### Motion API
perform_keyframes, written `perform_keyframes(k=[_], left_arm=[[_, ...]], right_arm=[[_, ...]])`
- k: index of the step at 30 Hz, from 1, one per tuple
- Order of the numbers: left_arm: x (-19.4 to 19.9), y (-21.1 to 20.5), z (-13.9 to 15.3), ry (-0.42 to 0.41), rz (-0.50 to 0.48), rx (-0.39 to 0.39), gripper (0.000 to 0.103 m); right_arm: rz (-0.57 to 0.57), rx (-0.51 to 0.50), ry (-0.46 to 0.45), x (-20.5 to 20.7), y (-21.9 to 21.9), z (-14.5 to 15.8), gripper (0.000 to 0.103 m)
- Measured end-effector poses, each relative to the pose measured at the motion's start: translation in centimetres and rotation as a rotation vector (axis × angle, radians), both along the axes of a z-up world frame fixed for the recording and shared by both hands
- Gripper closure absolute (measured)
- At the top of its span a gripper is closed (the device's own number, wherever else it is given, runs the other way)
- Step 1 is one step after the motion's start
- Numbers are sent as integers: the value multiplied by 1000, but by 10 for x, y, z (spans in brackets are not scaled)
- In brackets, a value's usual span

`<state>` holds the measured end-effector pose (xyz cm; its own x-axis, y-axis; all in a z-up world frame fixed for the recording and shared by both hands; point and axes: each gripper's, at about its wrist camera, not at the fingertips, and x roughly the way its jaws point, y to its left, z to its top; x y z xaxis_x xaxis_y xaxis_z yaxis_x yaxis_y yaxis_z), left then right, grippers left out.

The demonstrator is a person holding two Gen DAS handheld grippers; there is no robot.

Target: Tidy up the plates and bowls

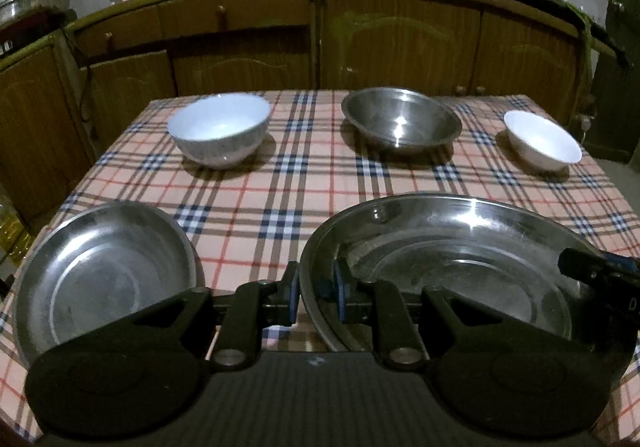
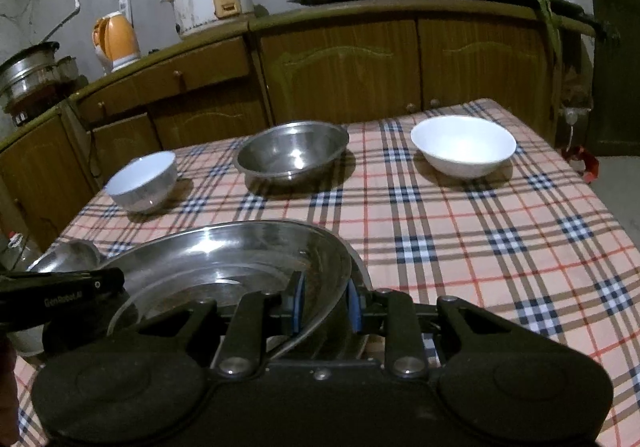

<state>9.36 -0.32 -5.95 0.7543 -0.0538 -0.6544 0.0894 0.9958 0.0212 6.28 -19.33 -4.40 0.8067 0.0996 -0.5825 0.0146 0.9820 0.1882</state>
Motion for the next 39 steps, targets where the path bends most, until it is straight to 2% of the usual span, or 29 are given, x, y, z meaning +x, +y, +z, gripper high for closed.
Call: perform_keyframes(k=[10, 24, 27, 33, 36, 39], left_arm=[[6, -3, -23, 25, -13, 6, 85], [16, -10, -35, -3, -6, 7, 82], [17, -14, -39, -3, -9, 33, 82], [21, -12, -40, 12, 0, 14, 81], [18, -9, -38, 10, 4, 2, 80], [16, -7, -32, 8, 13, -10, 73]], right_arm=[[-12, -2, 39, 6, -3, -26, 73], [-16, -38, 23, 18, -4, -33, 73], [-10, -48, 14, 19, -3, -32, 69], [-8, -66, 13, 23, -1, -32, 67], [-22, -74, -4, 20, -2, -29, 60], [-28, -76, -29, 16, -3, -21, 53]])
